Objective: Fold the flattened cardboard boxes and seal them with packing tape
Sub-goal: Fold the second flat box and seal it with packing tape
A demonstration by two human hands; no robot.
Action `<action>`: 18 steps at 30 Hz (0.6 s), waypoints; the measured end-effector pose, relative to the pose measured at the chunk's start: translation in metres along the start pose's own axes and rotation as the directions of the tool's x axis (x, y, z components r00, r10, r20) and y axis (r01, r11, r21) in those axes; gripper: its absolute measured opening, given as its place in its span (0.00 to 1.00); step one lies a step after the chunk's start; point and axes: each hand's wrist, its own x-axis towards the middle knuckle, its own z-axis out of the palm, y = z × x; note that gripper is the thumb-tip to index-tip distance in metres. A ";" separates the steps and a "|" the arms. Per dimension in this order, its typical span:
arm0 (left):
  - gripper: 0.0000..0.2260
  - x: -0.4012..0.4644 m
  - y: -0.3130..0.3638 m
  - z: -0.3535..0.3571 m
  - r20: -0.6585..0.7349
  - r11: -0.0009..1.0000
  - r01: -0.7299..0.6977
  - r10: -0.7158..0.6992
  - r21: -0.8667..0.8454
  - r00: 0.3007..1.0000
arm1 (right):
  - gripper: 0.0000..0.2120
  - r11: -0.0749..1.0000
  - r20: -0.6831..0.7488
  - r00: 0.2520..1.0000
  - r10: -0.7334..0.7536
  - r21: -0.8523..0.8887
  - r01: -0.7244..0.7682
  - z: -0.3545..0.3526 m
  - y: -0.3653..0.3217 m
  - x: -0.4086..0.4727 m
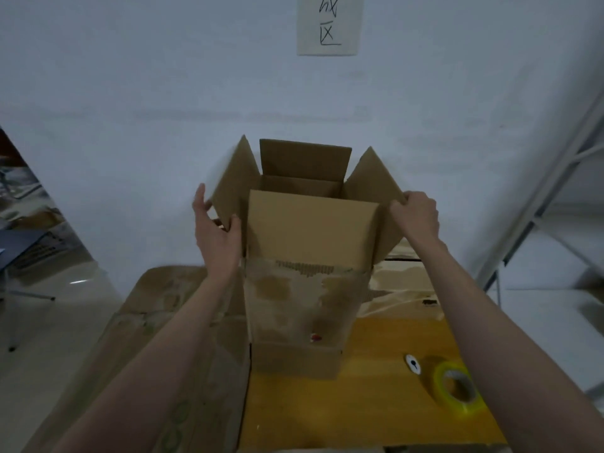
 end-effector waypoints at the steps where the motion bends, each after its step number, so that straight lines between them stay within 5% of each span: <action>1: 0.35 0.008 0.002 -0.005 -0.023 0.995 -0.093 0.094 0.022 0.995 | 0.09 1.000 -0.014 1.000 0.001 -0.005 -0.001 0.002 0.002 0.000; 4: 0.35 0.030 0.004 -0.024 0.027 0.886 -0.337 0.347 0.318 0.937 | 0.15 0.999 -0.046 0.999 -0.001 -0.037 0.000 0.005 0.004 -0.003; 7: 0.34 0.043 0.002 -0.039 0.209 0.591 -0.472 0.458 0.655 0.864 | 0.24 0.985 -0.076 0.995 -0.062 -0.167 0.048 0.008 0.001 -0.005; 11: 0.31 0.050 0.007 -0.042 0.434 0.309 -0.526 0.320 0.792 0.842 | 0.15 0.883 -0.061 0.987 -0.148 -0.457 0.104 0.014 -0.012 -0.009; 13: 0.28 0.053 0.014 -0.040 0.487 0.405 -0.509 0.163 0.760 0.858 | 0.11 0.788 -0.016 0.983 -0.181 -0.601 0.135 0.017 -0.017 -0.012; 15: 0.23 0.056 0.021 -0.041 0.516 0.642 -0.437 0.073 0.630 0.853 | 0.11 0.733 0.035 0.971 -0.235 -0.650 0.200 0.020 -0.014 -0.011; 18: 0.39 0.062 0.018 -0.041 0.560 0.815 -0.233 -0.130 0.530 0.818 | 0.24 0.780 0.108 0.968 -0.228 -0.574 0.247 0.020 -0.005 -0.009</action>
